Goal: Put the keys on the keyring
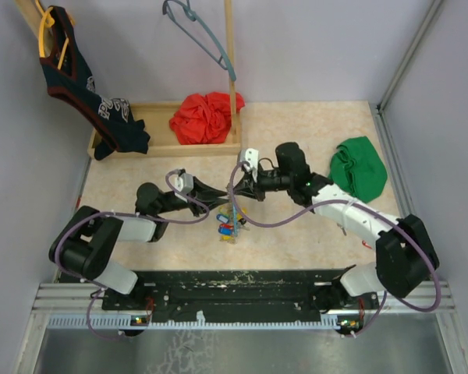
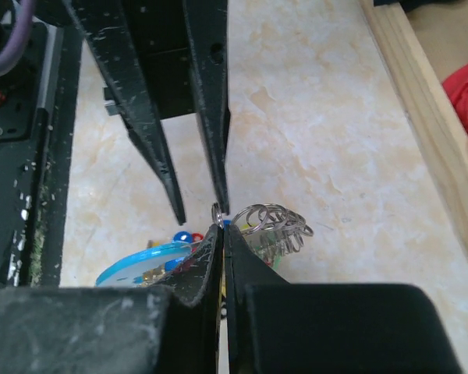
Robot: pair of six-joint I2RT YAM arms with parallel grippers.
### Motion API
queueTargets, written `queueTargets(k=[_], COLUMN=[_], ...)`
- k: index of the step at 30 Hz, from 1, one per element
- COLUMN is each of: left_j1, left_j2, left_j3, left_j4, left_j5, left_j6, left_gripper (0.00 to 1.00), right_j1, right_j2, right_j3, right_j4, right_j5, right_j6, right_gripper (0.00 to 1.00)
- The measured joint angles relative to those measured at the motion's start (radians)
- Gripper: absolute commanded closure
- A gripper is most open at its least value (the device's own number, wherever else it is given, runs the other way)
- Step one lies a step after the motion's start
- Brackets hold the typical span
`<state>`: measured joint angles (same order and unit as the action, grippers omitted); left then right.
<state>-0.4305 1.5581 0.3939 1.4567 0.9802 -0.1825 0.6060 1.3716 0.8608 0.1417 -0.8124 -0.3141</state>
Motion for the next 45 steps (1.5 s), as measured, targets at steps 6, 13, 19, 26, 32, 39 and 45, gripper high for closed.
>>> queueTargets(k=[6, 13, 19, 26, 32, 39, 45], left_j1=[0.000, 0.000, 0.000, -0.003, -0.017, -0.020, -0.023], left_j2=[-0.127, -0.177, -0.169, -0.130, -0.119, -0.093, -0.091], left_j3=[0.008, 0.037, 0.038, 0.049, 0.053, 0.055, 0.056], left_j4=[-0.240, -0.409, -0.445, -0.413, -0.372, -0.359, -0.357], left_j5=[-0.026, -0.042, -0.033, -0.002, 0.010, 0.015, 0.015], left_j6=[0.150, 0.249, 0.257, 0.216, 0.190, 0.178, 0.177], left_gripper=[0.59, 0.59, 0.61, 0.61, 0.62, 0.99, 1.00], right_j1=[0.044, 0.134, 0.179, 0.195, 0.219, 0.224, 0.223], right_j2=[0.044, 0.131, 0.198, 0.232, 0.243, 0.243, 0.243], right_j3=[0.275, 0.459, 0.545, 0.602, 0.621, 0.621, 0.620], right_j4=[-0.414, -0.728, -0.870, -0.935, -0.956, -0.958, -0.953], right_j5=[0.139, 0.293, 0.388, 0.428, 0.438, 0.444, 0.446], right_j6=[-0.199, -0.342, -0.396, -0.420, -0.432, -0.438, -0.430], right_gripper=[1.00, 1.00, 1.00, 1.00, 1.00, 1.00, 0.91])
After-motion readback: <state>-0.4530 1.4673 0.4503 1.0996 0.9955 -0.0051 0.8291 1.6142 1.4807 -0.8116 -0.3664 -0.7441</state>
